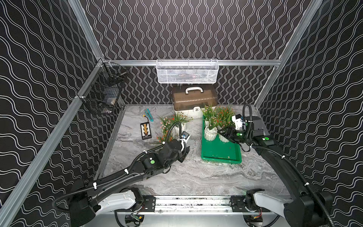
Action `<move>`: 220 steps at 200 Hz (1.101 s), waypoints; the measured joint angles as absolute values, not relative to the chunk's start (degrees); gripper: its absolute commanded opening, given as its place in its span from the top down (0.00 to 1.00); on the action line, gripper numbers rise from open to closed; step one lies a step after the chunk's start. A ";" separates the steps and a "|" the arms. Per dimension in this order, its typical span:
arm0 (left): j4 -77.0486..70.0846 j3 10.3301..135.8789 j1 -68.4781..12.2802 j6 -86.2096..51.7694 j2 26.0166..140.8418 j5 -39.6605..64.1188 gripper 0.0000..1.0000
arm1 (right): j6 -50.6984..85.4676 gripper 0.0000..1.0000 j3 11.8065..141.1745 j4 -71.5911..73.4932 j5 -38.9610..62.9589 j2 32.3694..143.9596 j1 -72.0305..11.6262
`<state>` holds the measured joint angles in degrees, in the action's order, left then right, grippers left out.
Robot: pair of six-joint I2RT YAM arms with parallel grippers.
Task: Put the potted gypsophila into the storage box
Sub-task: Pick up the baby's breath potted plant from the center of the board.
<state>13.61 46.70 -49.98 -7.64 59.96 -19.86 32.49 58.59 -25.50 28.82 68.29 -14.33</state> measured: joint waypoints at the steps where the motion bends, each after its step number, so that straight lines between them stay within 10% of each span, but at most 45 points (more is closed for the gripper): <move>1: 13.69 46.61 -49.89 -7.70 59.86 -19.86 0.41 | 32.49 0.60 58.67 -25.52 28.73 68.38 -14.46; 220: 11.75 33.65 -48.01 -15.94 44.93 -30.17 0.38 | 33.41 0.59 79.00 -25.91 19.49 96.79 -30.24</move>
<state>11.75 33.65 -48.01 -15.94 44.93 -30.17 33.41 79.00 -25.91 19.49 96.79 -30.24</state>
